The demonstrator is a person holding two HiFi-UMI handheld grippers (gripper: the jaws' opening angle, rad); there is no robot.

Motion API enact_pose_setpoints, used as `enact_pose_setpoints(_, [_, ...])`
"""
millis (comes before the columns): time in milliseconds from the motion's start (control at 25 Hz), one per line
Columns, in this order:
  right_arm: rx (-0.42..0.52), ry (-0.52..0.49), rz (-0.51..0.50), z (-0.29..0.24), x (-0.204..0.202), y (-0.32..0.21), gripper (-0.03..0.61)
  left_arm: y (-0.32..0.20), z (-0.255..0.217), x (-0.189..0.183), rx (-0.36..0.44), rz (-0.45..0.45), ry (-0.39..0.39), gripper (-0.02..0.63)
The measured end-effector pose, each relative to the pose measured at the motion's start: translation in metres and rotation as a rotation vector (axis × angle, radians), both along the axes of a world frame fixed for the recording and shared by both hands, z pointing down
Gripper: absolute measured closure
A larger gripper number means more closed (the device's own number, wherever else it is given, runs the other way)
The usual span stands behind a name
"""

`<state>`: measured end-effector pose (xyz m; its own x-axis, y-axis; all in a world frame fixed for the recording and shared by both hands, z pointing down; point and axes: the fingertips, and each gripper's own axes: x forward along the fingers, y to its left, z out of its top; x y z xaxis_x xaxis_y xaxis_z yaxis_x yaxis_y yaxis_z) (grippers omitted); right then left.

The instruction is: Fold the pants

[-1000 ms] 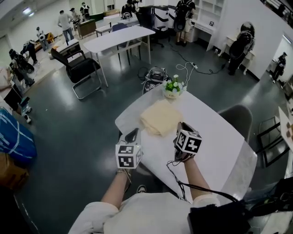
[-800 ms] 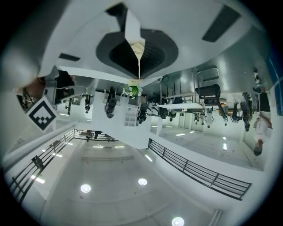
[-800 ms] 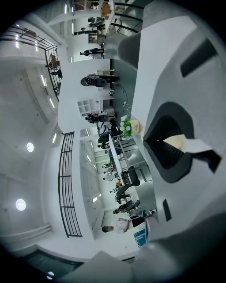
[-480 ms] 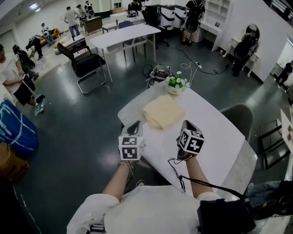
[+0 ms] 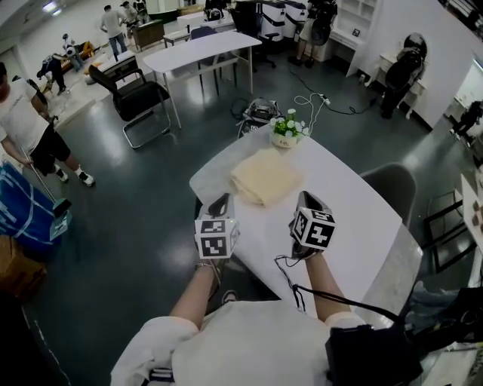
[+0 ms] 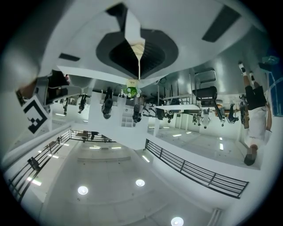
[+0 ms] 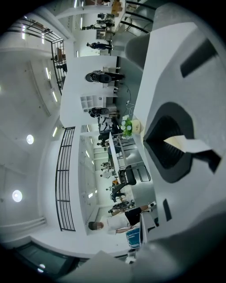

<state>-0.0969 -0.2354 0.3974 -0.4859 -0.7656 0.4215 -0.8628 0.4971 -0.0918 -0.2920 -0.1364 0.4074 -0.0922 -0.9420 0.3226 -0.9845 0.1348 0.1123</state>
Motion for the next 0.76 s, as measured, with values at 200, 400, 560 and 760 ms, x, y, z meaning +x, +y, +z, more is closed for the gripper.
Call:
enact_pose_setpoints(200, [0.011, 0.005, 0.002, -0.005, 0.004, -0.003, 0.588, -0.003, -0.003, 0.001, -0.008, -0.002, -0.003, 0.6])
enact_pose_setpoints(400, [0.011, 0.004, -0.001, -0.004, 0.009, -0.006, 0.588, -0.006, -0.002, 0.006, -0.01, 0.0, -0.01, 0.6])
enact_pose_setpoints(560, [0.011, -0.003, -0.002, -0.007, 0.01, -0.007, 0.588, -0.006, -0.001, 0.007, -0.017, -0.004, -0.006, 0.6])
enact_pose_setpoints(760, [0.006, -0.014, 0.004, -0.003, 0.017, -0.01, 0.588, -0.008, 0.006, 0.014, -0.027, 0.0, 0.006, 0.6])
